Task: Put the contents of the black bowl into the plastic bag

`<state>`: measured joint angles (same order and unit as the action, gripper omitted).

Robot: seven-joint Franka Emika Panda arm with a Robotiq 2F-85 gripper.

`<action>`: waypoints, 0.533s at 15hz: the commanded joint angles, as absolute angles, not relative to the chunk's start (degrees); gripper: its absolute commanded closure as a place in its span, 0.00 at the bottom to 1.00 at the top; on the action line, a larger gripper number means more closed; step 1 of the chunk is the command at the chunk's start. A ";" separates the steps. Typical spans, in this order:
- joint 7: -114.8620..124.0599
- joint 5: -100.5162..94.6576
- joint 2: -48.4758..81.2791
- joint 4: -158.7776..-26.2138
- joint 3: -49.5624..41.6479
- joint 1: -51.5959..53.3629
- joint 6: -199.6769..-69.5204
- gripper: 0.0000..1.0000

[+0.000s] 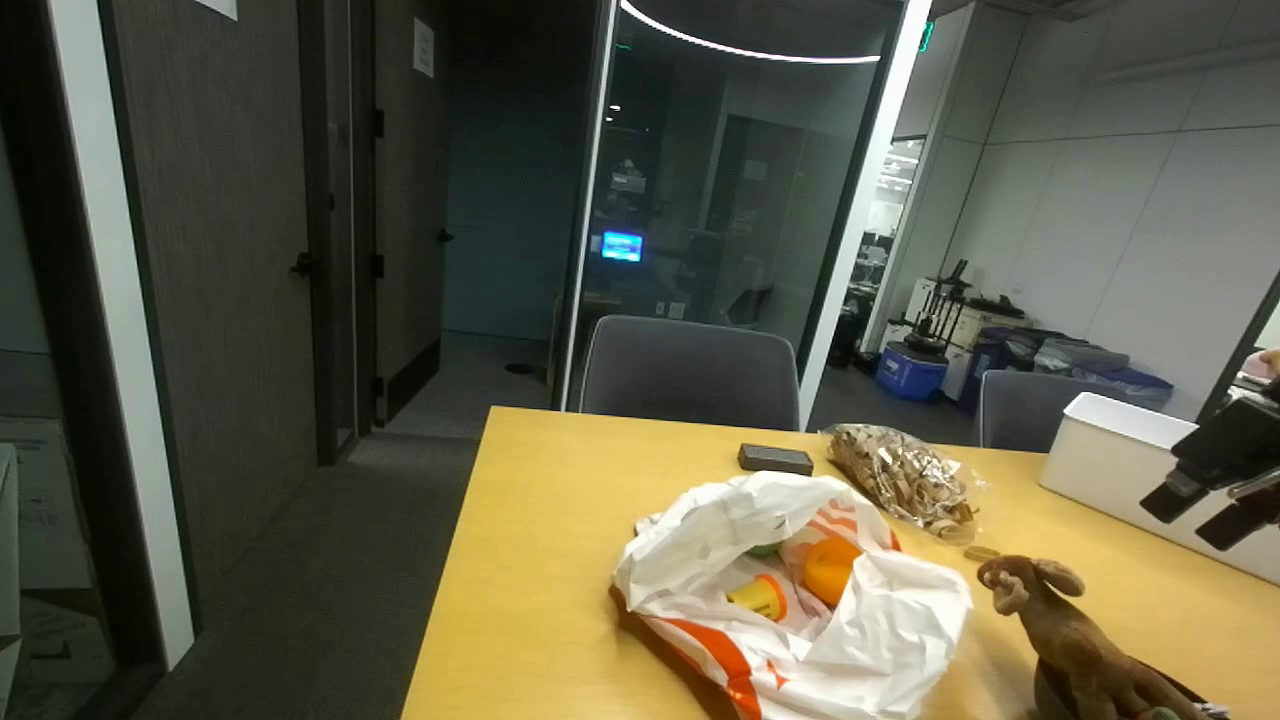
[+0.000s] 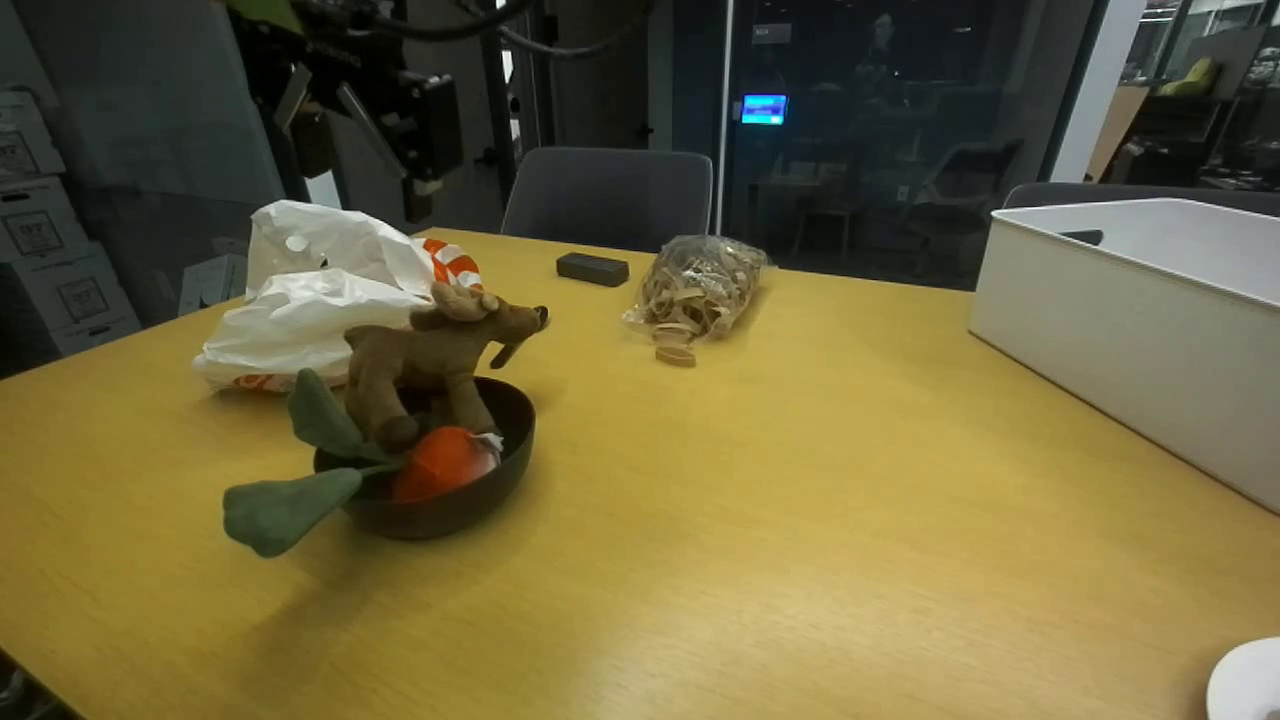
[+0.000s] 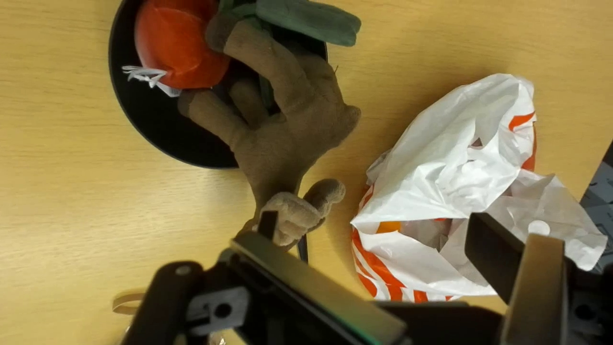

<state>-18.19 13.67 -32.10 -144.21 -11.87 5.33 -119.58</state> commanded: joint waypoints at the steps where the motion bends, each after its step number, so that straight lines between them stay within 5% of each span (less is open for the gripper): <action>1: -18.84 14.82 -29.66 -144.68 -10.03 4.85 -121.13 0.00; 8: -17.82 12.56 -23.26 -147.25 -6.31 4.59 -125.16 0.00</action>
<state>-18.19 13.68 -25.67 -146.34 -8.75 5.24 -121.43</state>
